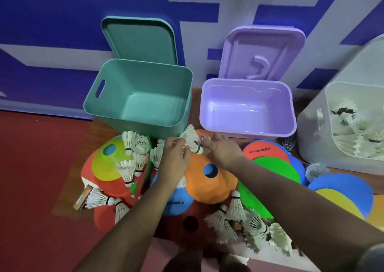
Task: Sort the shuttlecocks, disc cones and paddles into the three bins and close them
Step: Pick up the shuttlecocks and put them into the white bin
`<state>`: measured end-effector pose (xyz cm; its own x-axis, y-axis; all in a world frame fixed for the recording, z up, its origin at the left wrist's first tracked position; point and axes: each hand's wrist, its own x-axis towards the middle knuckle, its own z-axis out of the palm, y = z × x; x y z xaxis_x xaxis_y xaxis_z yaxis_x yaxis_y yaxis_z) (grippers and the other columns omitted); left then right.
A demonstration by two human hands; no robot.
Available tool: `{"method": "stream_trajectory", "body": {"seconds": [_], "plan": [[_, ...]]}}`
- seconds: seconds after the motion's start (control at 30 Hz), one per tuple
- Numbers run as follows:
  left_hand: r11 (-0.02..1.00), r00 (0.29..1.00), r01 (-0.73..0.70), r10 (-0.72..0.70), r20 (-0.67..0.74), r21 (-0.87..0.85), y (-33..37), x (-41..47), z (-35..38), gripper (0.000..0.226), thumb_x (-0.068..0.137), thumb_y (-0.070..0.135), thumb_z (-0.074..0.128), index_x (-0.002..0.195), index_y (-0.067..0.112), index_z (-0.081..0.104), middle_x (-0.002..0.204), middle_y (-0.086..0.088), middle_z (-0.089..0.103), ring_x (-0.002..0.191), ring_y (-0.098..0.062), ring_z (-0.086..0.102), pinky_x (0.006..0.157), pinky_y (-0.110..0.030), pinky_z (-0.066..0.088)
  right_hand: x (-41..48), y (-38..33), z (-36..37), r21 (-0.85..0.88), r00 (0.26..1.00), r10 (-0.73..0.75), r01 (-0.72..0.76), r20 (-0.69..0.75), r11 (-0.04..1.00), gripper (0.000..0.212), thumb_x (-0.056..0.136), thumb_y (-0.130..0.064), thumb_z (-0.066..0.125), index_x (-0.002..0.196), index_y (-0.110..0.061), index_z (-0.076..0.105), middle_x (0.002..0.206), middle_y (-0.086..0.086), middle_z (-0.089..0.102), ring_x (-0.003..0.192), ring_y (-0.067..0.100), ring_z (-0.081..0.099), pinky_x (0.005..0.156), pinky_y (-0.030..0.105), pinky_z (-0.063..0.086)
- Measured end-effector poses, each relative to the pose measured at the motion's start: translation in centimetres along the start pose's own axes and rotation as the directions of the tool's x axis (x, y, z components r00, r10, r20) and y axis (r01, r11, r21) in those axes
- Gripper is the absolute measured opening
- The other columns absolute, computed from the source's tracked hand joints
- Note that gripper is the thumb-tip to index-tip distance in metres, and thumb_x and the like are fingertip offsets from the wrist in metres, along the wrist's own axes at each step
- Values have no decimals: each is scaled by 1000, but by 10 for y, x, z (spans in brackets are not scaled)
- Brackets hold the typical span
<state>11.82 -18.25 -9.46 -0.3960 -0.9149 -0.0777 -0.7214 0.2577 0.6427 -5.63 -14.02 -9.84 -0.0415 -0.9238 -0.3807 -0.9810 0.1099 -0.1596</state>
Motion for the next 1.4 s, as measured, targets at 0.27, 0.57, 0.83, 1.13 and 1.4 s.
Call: {"method": "stream_trajectory", "body": {"seconds": [0.27,0.57,0.83,1.13,1.4], "plan": [[966,999,40,-30,43,-257,20,-9,-12,9,96,25,53,87,22,51,108,-2,45,88,-2,49,79,-22,41,-25,18,-17,150,959,-15,60,-283,987,11,89,-9,50,97,-11,57,94,8,56,95,30,54,59,35,39],[856,995,70,-23,99,-512,100,-10,-16,22,92,37,52,73,27,45,82,-4,46,77,-11,45,72,-33,38,-118,77,-57,580,851,209,131,-481,804,11,85,-8,60,81,-17,55,79,-3,61,76,15,58,70,29,49],[774,983,-54,153,103,-631,237,4,25,19,97,14,51,85,24,61,76,16,64,76,-6,61,80,-23,51,-209,176,-94,689,722,471,11,-507,725,12,85,-11,64,83,-21,58,75,-7,64,68,4,59,65,18,44],[883,955,-206,275,109,-422,358,35,122,11,85,27,68,91,18,69,96,-3,67,79,-14,62,74,-24,46,-282,295,-114,743,534,703,-192,-469,641,3,91,-19,59,91,-18,61,80,-2,66,66,6,57,57,24,44],[913,958,-286,281,-58,-290,393,57,188,8,86,17,68,88,10,64,112,-3,44,85,-9,54,71,-3,32,-253,357,-104,742,478,762,-289,-436,605,25,93,-15,52,113,-10,65,111,3,67,90,15,61,69,18,40]]}}
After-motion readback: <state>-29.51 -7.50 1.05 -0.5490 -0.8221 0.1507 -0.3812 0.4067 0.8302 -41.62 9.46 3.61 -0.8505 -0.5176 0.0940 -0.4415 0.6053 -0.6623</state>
